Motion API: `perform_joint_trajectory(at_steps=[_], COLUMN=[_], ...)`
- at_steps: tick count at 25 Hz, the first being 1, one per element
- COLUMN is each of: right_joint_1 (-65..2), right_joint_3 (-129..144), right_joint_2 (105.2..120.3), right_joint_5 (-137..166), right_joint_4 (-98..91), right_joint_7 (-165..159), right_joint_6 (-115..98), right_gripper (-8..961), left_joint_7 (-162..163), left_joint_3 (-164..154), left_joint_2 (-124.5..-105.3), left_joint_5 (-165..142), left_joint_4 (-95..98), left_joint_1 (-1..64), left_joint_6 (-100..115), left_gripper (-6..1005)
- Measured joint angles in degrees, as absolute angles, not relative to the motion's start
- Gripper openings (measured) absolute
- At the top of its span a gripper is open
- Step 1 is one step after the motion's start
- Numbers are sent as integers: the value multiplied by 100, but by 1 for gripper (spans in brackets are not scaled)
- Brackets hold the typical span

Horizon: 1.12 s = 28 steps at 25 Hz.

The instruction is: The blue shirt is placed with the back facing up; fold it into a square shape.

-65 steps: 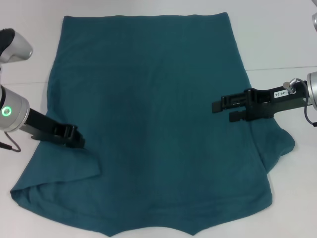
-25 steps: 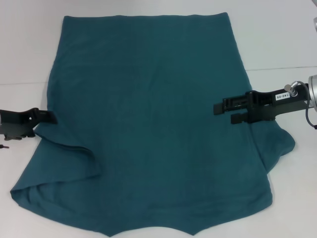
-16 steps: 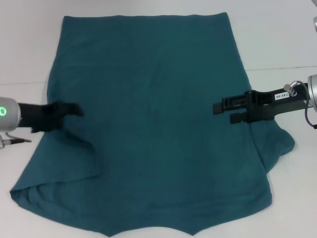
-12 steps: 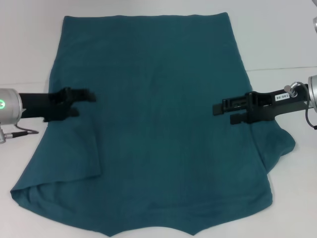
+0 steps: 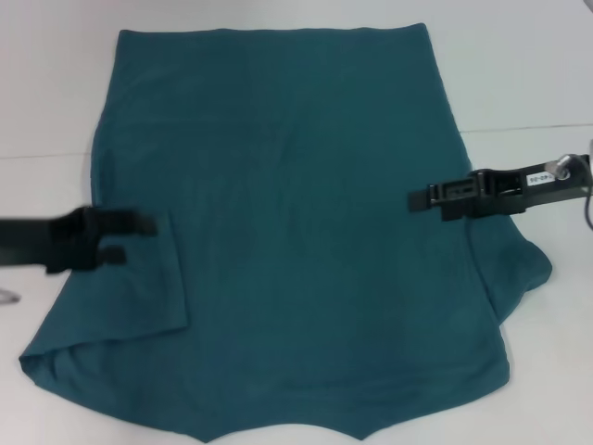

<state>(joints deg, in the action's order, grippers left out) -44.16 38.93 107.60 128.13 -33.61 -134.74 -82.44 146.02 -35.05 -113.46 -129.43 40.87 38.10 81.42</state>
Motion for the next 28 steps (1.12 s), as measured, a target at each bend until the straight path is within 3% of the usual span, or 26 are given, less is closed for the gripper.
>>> perform_joint_trajectory(at_steps=[4,11,13,21,28], right_joint_1=[-4298,-4178,-4136,-3935,-3838], right_joint_3=[3819,3821,3817,3794,3776], right_joint_2=[10620,10145,10084,10092,10271], right_joint_5=[12846,13339,13694,14514,14520], right_joint_4=[-3535,-3773,-3891,-4063,-4005], right_joint_7=[-13492,-13740,-13965,-14352,-14338], right_joint_6=[-8299,-8753,-8847,-8844,-8300], right_gripper=[856,856,856,857,857], left_joint_7=[14432,14374,14358,14343,14339], left_joint_3=[-3514,-3548,-3547,-3515,-3538], left_joint_2=[-11479,-11742,-11766,-11754,-11798], left_joint_5=[-12942,-12932,-12930,-12888,-12875], left_joint_4=[4706,5036,5023,4949,4921], left_joint_1=[3361,2956,2936,2994,3020], left_joint_6=[9258,9979,9943,9727,9612], left_gripper=[768,767,768,766,763])
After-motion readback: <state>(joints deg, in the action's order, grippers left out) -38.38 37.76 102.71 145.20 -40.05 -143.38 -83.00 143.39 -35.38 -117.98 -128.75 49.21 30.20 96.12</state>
